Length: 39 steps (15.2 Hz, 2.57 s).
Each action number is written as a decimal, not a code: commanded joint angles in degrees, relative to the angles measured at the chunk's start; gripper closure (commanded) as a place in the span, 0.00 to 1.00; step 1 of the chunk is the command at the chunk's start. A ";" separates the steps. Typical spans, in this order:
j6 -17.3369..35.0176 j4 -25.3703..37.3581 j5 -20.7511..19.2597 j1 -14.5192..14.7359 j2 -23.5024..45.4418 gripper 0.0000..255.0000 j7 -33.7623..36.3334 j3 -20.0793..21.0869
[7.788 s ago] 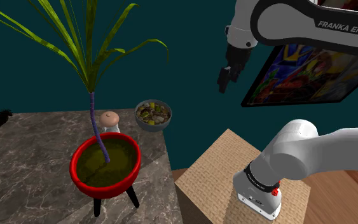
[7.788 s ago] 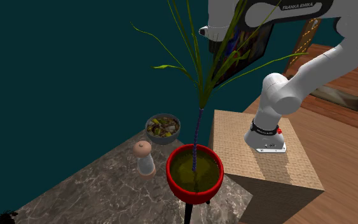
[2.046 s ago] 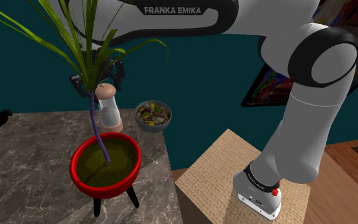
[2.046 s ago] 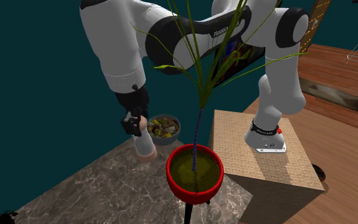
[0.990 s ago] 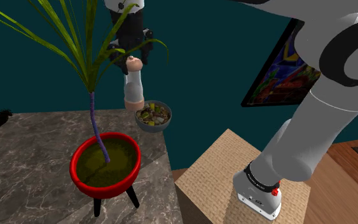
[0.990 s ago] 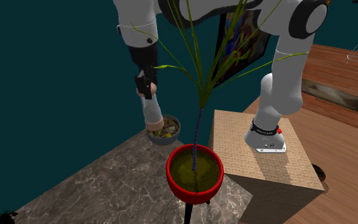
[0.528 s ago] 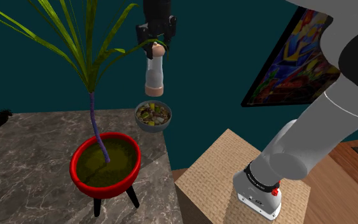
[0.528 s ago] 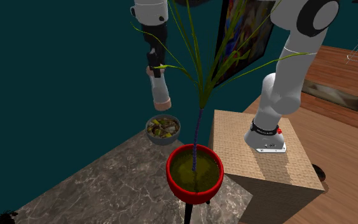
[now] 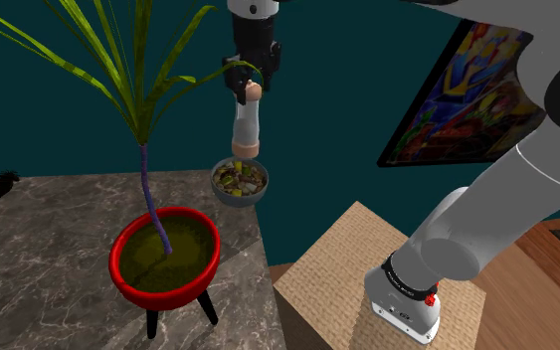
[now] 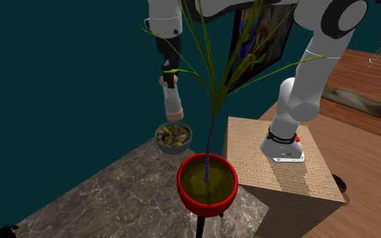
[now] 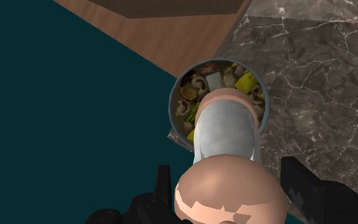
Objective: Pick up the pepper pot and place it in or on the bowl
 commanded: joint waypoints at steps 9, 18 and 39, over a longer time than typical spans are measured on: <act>7.80 -8.54 0.19 -0.02 -0.80 1.00 0.71 -0.10; 14.59 -14.94 -0.14 0.01 -0.32 1.00 1.64 -0.04; 7.87 -8.27 0.09 0.34 -0.32 0.00 1.56 0.35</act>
